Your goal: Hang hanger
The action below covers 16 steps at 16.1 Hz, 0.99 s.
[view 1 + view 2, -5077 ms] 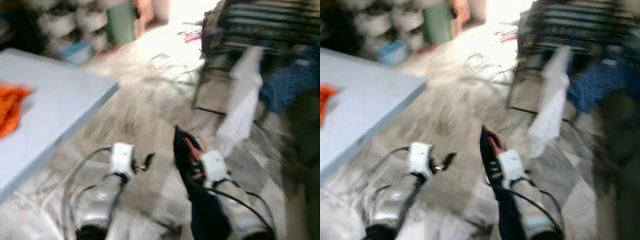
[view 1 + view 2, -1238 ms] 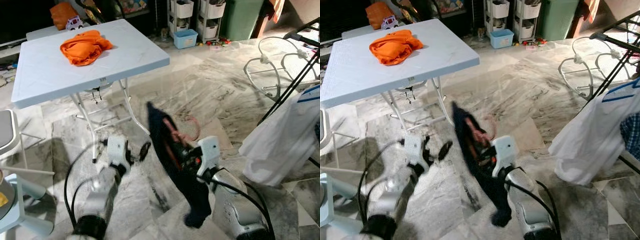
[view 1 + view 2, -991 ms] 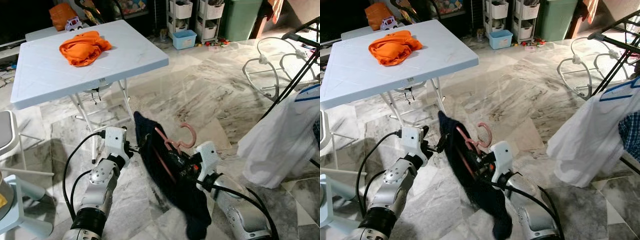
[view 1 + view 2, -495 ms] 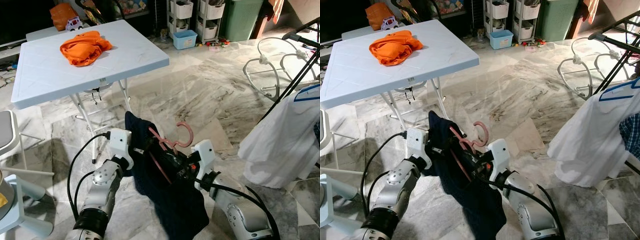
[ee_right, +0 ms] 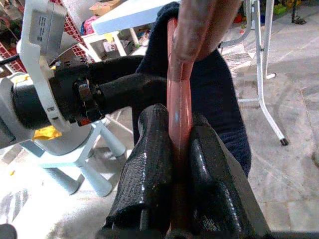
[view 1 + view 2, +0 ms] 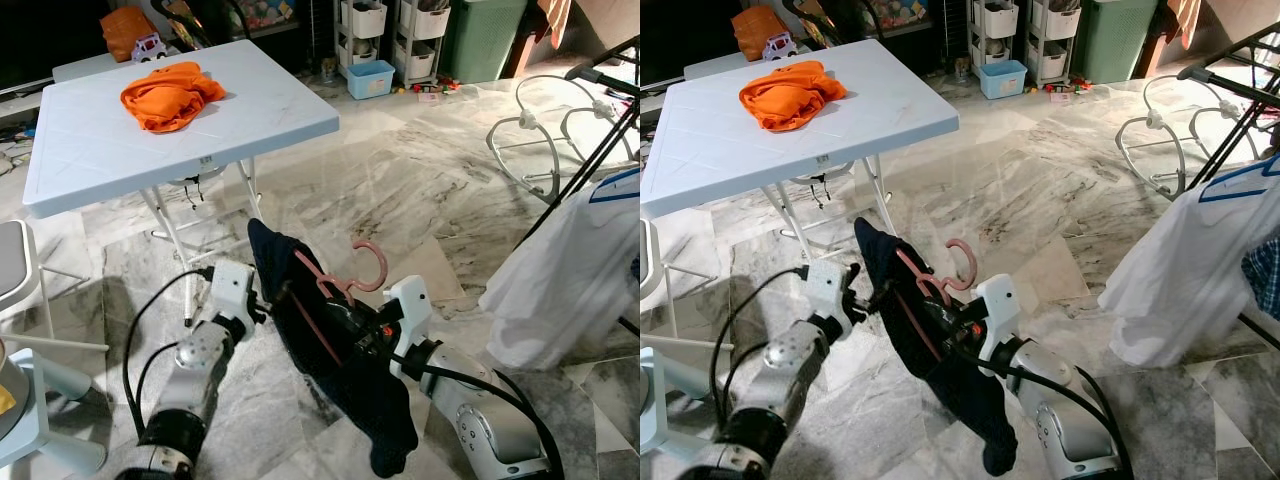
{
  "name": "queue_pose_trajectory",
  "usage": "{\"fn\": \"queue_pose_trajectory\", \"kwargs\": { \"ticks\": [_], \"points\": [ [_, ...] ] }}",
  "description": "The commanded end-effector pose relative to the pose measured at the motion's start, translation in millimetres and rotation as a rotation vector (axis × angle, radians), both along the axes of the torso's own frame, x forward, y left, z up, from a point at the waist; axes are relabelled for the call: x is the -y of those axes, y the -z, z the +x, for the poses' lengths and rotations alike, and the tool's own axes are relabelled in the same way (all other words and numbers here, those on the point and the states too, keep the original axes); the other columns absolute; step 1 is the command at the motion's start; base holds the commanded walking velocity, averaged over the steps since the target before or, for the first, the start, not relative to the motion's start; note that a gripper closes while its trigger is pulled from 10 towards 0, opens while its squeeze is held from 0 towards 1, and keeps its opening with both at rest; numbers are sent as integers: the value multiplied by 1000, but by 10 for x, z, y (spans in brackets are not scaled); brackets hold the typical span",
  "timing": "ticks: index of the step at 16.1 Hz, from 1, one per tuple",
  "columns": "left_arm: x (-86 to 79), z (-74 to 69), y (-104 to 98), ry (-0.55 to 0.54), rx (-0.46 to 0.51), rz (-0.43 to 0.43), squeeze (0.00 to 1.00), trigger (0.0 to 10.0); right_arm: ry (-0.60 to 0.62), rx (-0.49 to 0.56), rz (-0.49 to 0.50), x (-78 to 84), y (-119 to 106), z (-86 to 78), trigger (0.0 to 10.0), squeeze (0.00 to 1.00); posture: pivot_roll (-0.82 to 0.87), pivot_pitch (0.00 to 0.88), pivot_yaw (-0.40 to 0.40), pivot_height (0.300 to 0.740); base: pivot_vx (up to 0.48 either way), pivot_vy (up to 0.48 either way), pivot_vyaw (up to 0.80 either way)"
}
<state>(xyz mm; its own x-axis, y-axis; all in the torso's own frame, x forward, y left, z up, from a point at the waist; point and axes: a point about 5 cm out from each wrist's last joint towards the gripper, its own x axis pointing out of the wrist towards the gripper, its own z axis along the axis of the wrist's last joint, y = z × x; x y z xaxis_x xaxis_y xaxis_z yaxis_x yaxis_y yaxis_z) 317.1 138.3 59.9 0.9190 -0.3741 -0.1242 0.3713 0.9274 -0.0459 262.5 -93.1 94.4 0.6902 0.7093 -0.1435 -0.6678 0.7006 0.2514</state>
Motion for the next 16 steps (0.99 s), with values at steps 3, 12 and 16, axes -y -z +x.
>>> {"fn": "queue_pose_trajectory", "kwargs": {
  "ticks": [3,12,16],
  "points": [
    [-52,41,-19,-26,15,11,0,0,-27,43,22,-52,-116,-8,10000,0,-189,0,54,740,0,0,0],
    [-105,28,14,-47,17,5,0,0,-30,25,19,-56,-66,-38,10000,0,-184,0,57,740,0,0,0],
    [-120,29,8,-60,33,2,0,0,-34,27,14,-60,-64,-39,10000,0,-183,0,53,740,0,0,0]
  ]
}}
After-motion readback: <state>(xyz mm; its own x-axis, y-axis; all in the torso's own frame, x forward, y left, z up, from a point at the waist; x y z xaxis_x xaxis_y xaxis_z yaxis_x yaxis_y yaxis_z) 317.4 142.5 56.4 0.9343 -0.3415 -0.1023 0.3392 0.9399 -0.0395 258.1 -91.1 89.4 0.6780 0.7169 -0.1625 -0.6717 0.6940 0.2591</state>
